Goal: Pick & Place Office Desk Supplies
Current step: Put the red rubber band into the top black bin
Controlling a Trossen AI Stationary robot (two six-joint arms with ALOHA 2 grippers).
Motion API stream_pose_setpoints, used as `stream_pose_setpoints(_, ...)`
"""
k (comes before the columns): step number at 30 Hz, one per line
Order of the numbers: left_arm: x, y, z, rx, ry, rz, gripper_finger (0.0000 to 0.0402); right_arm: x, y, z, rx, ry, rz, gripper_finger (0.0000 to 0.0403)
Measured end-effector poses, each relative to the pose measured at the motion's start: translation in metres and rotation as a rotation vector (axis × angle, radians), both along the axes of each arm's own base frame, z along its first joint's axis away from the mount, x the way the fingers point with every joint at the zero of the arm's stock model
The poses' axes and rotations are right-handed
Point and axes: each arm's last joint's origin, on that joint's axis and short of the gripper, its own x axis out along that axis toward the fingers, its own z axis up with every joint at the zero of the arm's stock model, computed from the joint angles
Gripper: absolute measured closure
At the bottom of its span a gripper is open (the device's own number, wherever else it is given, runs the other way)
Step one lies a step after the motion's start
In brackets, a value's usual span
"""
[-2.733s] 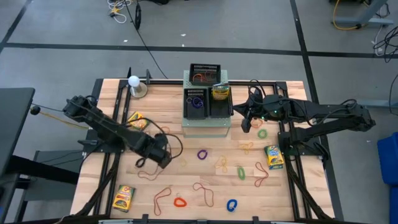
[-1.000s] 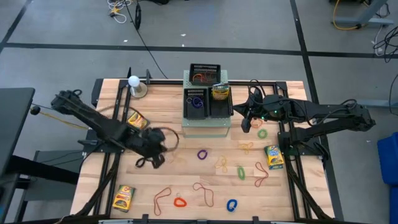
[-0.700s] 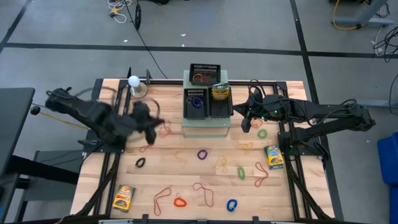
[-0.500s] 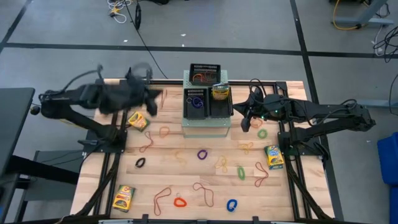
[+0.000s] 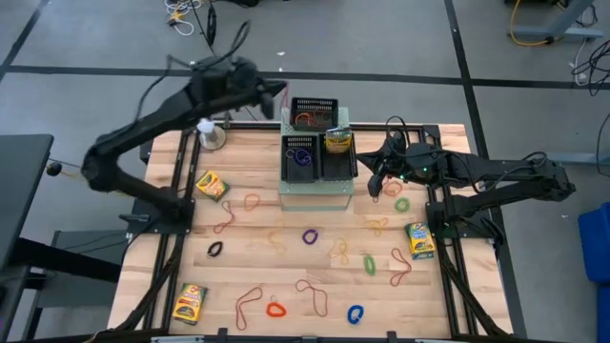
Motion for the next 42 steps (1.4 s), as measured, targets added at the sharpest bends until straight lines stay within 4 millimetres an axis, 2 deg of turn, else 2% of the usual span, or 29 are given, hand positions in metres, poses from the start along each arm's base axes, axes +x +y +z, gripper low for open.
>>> stream_pose_setpoints(4,0.024,0.041,-0.032,-0.064,0.033,0.004,0.0398,0.000,0.000,0.000,0.012,-0.006,-0.005,0.0389)
stream_pose_setpoints(7,0.036,0.062,-0.056,-0.101,0.094,0.021,0.0398,0.000,0.000,0.000,0.021,-0.011,-0.008,0.0389)
stream_pose_setpoints(15,0.060,0.084,-0.098,-0.141,0.197,0.025,0.0398,0.000,0.000,0.000,0.021,-0.011,-0.009,0.0389)
stream_pose_setpoints(25,0.065,0.088,-0.108,-0.124,0.236,0.068,0.0395,0.000,0.000,0.000,0.016,-0.009,-0.012,0.0389)
stream_pose_setpoints(33,0.062,0.082,-0.119,-0.208,0.331,0.046,0.0378,0.000,0.000,0.000,0.015,-0.008,-0.012,0.0389)
stream_pose_setpoints(37,0.062,0.080,-0.112,-0.232,0.399,0.015,0.0353,0.000,0.000,0.000,0.015,-0.008,-0.012,0.0389)
stream_pose_setpoints(42,0.069,0.080,-0.100,-0.216,0.465,-0.011,0.0300,0.000,0.000,0.000,0.015,-0.008,-0.013,0.0389)
